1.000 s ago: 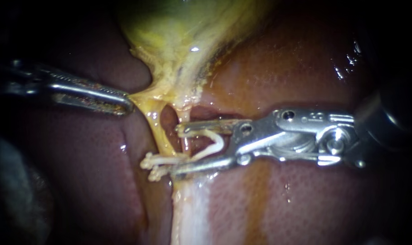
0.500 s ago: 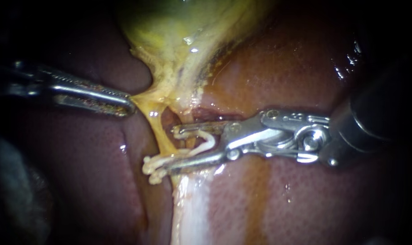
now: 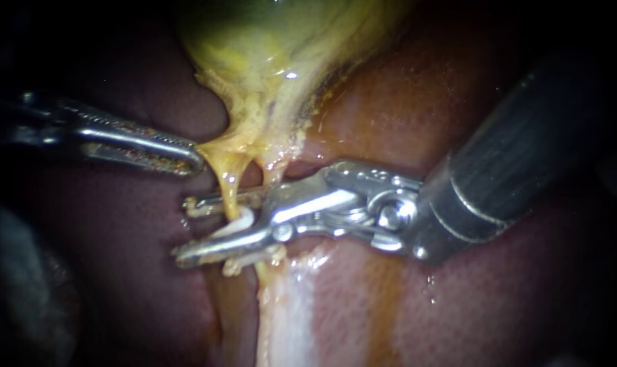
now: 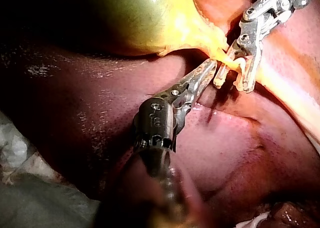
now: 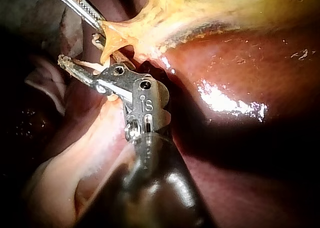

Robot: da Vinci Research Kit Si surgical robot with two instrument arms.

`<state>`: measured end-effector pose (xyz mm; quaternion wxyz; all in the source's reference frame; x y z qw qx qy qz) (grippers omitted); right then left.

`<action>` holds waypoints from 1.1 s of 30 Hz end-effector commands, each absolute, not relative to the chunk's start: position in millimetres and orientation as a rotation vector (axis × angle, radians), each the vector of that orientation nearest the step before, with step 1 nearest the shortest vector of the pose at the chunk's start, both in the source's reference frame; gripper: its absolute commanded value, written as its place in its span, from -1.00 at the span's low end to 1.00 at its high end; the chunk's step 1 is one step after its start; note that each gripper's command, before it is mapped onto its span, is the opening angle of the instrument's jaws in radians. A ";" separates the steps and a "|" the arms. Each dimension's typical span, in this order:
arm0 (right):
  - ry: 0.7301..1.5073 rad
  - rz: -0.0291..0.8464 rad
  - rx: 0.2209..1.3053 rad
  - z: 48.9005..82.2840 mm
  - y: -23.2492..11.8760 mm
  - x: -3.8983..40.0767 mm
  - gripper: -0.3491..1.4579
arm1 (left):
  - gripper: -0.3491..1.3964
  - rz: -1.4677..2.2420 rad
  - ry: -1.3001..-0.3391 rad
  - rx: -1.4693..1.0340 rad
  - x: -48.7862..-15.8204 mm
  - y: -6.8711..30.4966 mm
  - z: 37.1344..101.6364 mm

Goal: Clipping third clip left tube

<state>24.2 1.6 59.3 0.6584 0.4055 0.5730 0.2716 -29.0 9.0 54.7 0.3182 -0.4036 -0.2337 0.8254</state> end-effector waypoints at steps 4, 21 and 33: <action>1.339 0.641 0.937 57.2 3.7 23.7 -0.11 | -1.00 2.174 -0.616 -1.059 -28.8 9.1 54.9; 1.352 0.665 0.970 56.1 4.2 22.0 -0.54 | -1.00 2.180 -0.613 -1.053 -28.7 9.0 55.5; 1.300 0.749 1.059 56.1 3.9 20.8 -1.00 | -1.00 2.182 -0.613 -1.050 -28.8 9.0 55.6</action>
